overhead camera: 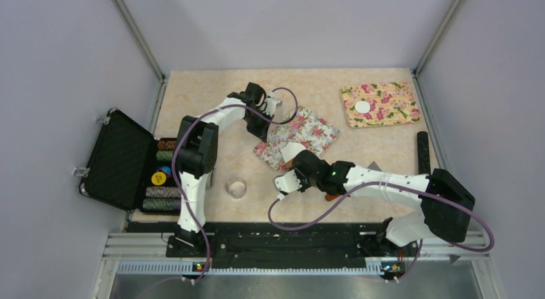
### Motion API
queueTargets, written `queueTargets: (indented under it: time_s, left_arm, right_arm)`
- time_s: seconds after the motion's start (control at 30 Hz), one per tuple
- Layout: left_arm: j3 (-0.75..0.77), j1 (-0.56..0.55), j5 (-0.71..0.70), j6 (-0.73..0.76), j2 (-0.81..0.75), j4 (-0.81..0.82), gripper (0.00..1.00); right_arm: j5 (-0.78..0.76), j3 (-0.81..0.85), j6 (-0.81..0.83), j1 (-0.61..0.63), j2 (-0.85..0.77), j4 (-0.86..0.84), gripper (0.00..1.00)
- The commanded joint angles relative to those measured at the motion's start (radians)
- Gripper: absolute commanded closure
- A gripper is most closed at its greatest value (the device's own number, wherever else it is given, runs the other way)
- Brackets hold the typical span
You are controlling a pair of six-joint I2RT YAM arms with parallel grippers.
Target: Roll out the dumpling wrappers from the dough
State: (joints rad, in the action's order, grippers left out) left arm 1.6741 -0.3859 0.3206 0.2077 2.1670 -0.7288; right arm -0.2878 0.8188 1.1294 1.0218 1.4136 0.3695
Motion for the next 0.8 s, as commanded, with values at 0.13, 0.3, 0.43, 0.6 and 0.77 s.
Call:
queueTargets:
  time_s: [0.13, 0.3, 0.43, 0.6, 0.77]
  left_arm:
    - [-0.004, 0.0, -0.048, 0.02, 0.026, 0.0, 1.0]
    - [-0.003, 0.0, -0.049, 0.018, 0.027, 0.001, 1.0]
    - [-0.005, 0.0, -0.049, 0.019, 0.025, 0.002, 1.0]
    - [-0.005, 0.0, -0.051, 0.019, 0.027, 0.002, 1.0]
    - [-0.003, 0.0, -0.051, 0.019, 0.027, 0.002, 1.0]
  right_arm:
    - [0.192, -0.095, -0.099, 0.02, 0.063, 0.48, 1.0]
    - [0.182, -0.071, -0.103, 0.021, 0.033, 0.49, 1.0]
    - [0.167, -0.011, -0.108, 0.02, -0.029, 0.487, 1.0]
    - [0.083, 0.099, -0.099, -0.018, -0.08, 0.4, 1.0]
    - [0.002, 0.196, -0.06, -0.064, -0.082, 0.254, 1.0]
